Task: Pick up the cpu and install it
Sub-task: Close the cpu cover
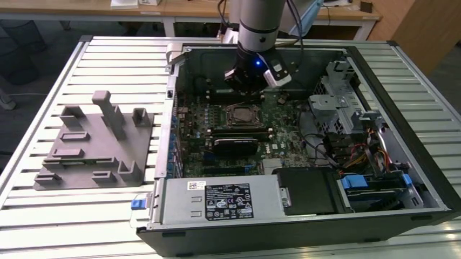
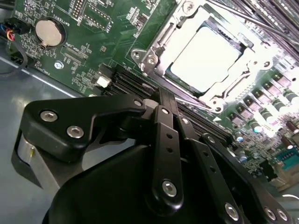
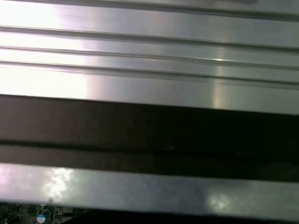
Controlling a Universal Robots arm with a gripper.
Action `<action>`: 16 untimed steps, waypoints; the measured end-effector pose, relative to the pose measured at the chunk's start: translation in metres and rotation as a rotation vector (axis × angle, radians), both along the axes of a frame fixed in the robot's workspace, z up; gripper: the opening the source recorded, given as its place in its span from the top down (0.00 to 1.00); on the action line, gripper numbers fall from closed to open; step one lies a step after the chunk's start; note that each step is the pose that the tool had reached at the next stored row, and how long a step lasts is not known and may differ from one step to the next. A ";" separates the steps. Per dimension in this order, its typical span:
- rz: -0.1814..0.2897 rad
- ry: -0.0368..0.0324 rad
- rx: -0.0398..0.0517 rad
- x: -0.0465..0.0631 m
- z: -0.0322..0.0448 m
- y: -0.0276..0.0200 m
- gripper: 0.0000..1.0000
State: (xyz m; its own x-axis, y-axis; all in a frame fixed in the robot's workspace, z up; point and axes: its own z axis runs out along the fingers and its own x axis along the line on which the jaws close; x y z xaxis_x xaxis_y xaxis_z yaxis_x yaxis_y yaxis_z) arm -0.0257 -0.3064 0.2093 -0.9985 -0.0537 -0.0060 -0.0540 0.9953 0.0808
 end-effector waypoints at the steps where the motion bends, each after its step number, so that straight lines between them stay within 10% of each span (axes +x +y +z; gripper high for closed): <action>1: 0.000 0.0001 -0.0001 0.001 -0.0010 0.0000 0.89; 16: 0.001 0.0003 -0.0050 0.003 -0.0084 0.0001 0.89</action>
